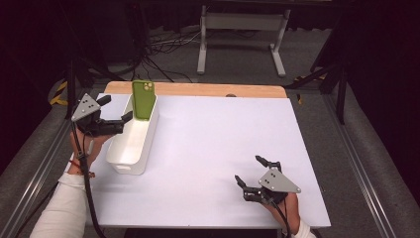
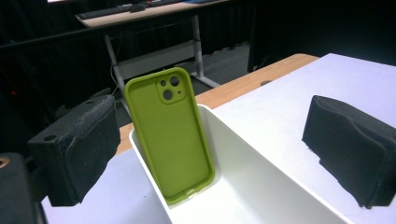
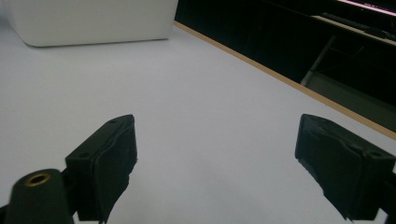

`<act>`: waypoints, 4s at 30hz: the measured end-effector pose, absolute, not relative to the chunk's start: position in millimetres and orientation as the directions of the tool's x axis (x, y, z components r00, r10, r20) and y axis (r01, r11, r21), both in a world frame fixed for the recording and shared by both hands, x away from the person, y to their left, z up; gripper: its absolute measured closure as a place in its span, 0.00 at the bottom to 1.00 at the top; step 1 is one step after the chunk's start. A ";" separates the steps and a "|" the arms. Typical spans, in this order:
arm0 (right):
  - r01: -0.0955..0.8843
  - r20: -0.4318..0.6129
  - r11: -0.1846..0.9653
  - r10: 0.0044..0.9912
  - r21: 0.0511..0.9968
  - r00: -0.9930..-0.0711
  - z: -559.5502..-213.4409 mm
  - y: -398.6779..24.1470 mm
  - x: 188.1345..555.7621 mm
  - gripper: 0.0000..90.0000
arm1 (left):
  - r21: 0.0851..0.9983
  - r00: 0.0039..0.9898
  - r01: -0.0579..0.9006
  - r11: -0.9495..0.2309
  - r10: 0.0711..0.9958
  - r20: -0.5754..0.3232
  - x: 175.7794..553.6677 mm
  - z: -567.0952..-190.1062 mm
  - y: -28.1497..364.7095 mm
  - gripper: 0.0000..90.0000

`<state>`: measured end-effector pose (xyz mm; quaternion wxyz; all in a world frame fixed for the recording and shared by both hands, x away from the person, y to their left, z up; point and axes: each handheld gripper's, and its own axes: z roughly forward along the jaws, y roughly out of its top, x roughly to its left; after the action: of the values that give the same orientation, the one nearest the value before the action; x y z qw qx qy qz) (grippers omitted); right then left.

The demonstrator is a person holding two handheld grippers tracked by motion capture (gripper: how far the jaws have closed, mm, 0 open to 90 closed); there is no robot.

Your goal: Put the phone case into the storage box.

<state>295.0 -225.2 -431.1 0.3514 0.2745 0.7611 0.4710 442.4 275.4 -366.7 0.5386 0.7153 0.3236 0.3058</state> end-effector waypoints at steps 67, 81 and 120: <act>0.065 -0.292 0.414 0.735 0.908 -0.612 -428.0 -228.0 286.4 0.16 | 0.983 0.689 0.021 -0.183 0.715 0.119 355.7 -362.6 249.5 0.06; 0.064 -0.293 0.417 0.731 0.907 -0.616 -427.4 -226.6 285.7 0.16 | 0.986 0.714 0.004 -0.168 0.690 0.114 341.0 -362.6 244.2 0.06; 0.052 -0.290 0.414 0.717 0.909 -0.634 -425.1 -222.5 281.2 0.16 | 0.977 0.776 -0.010 -0.215 0.614 0.144 316.1 -388.3 218.1 0.04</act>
<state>281.2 -222.5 -425.1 0.3466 0.2511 0.7660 0.4797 316.1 218.1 -388.3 0.5916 0.7334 0.2059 0.2640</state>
